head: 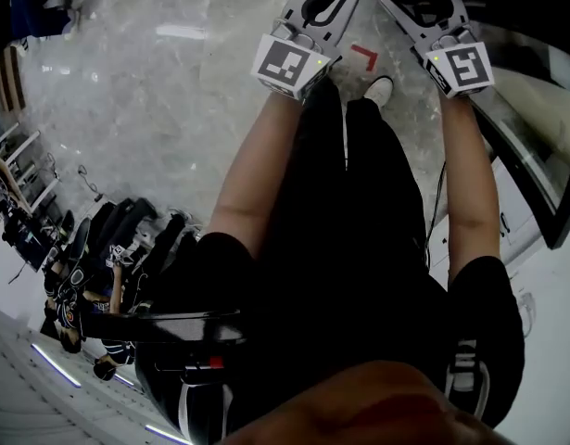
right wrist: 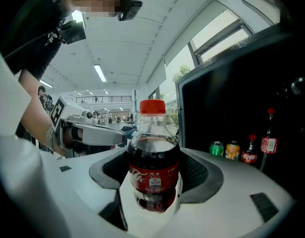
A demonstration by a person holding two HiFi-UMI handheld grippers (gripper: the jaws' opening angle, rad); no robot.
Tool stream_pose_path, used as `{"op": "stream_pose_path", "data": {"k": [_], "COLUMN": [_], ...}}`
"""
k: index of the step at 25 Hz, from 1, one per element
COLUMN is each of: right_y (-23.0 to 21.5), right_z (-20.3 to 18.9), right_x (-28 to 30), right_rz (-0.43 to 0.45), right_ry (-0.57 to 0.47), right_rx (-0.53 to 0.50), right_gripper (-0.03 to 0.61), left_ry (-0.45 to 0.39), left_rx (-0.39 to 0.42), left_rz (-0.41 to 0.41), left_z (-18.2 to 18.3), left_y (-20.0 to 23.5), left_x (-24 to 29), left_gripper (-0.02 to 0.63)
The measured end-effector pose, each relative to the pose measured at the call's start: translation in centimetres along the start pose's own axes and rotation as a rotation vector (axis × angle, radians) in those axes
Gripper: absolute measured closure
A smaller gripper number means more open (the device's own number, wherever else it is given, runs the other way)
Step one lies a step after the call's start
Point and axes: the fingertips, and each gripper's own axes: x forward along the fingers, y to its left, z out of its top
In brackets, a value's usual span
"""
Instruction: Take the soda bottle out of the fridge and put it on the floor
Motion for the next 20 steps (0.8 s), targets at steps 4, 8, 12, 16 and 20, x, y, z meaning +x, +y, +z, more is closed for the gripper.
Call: {"op": "stream_pose_path", "data": {"k": [4,8,12,16,20], "right_y": [-1.0,-0.3,0.1,-0.5,-0.5], "right_z": [-1.6,-7.4,-14.5,-20.3,-27.5], "right_x": [1.0,3.6,4.8,6.2,8.3], "right_rz": [0.044,0.050,0.012,-0.040,-0.071], "right_ry": [0.011,0.020,0.033,0.044,0.066], "right_rx": [0.002,0.032,0.060,0.103,0.136], "right_gripper": [0.279,0.279,0.279,0.279,0.279], "left_ry": [-0.015,-0.002,0.015,0.049,0.058], "left_rx": [-0.012,-0.021,-0.050,-0.083,-0.107], "left_rz": [0.044,0.074,0.086,0.101,0.100], "left_z": [-0.7,-6.2,-13.1,-19.1,-25.6], "left_y": [0.7,3.2,4.4,6.2,8.4], "left_x": [0.8,0.0,-1.3,-1.8,-2.3], "left_gripper": [0.612,0.612,0.612,0.612,0.612]}}
